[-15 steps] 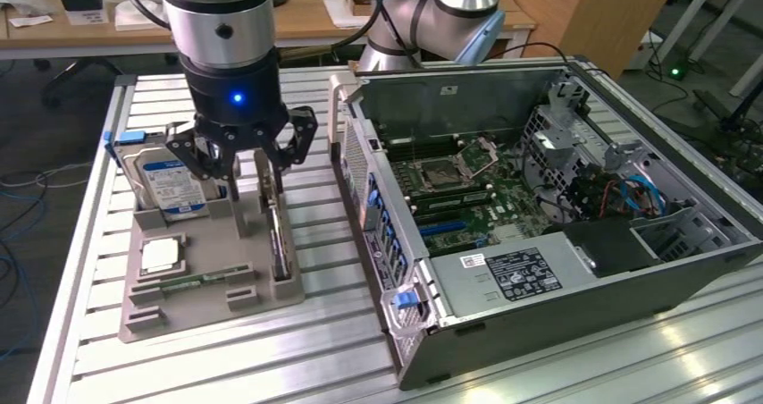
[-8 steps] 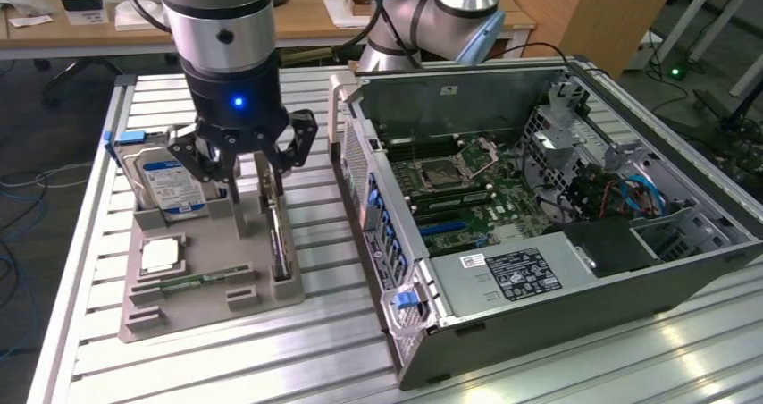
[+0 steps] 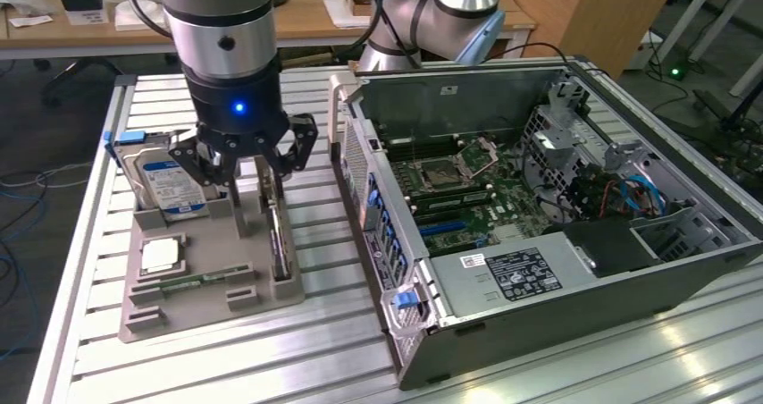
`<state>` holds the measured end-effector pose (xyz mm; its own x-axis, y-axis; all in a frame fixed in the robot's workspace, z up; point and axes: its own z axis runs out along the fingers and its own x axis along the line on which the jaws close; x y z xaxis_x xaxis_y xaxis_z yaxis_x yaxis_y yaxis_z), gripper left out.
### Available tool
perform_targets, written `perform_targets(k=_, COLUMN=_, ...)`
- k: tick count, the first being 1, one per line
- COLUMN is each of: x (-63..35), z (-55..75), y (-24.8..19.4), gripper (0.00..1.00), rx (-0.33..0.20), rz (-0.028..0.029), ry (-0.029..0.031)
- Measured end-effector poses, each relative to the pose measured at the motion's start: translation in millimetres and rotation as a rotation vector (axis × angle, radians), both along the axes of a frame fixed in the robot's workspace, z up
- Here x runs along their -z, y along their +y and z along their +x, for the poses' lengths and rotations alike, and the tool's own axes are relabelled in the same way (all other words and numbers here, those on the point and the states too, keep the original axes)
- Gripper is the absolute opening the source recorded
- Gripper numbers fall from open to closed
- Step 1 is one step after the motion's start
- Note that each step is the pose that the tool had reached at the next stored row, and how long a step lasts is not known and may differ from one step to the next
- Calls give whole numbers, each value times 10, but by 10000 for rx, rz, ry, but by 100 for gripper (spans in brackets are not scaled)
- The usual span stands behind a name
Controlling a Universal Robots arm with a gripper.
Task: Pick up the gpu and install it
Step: 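Pick up the gpu and move the gpu toward the slot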
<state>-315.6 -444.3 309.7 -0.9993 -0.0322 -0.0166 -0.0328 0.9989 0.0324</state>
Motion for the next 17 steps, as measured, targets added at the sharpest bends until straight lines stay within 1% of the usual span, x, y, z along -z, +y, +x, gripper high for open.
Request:
perform_targets(k=3, x=27, z=1, y=2, gripper=53, rx=0, rz=-26, ry=-5)
perform_targets(k=9, x=42, z=6, y=4, gripper=53, rx=0, rz=-24, ry=-9)
perform_targets(k=10, x=54, z=27, y=11, gripper=53, rx=1, rz=-26, ry=-10)
perform_targets(k=12, x=90, z=50, y=39, gripper=53, rx=1, rz=-27, ry=-7)
perform_targets(k=17, x=179, z=55, y=39, gripper=53, rx=1, rz=-39, ry=-8)
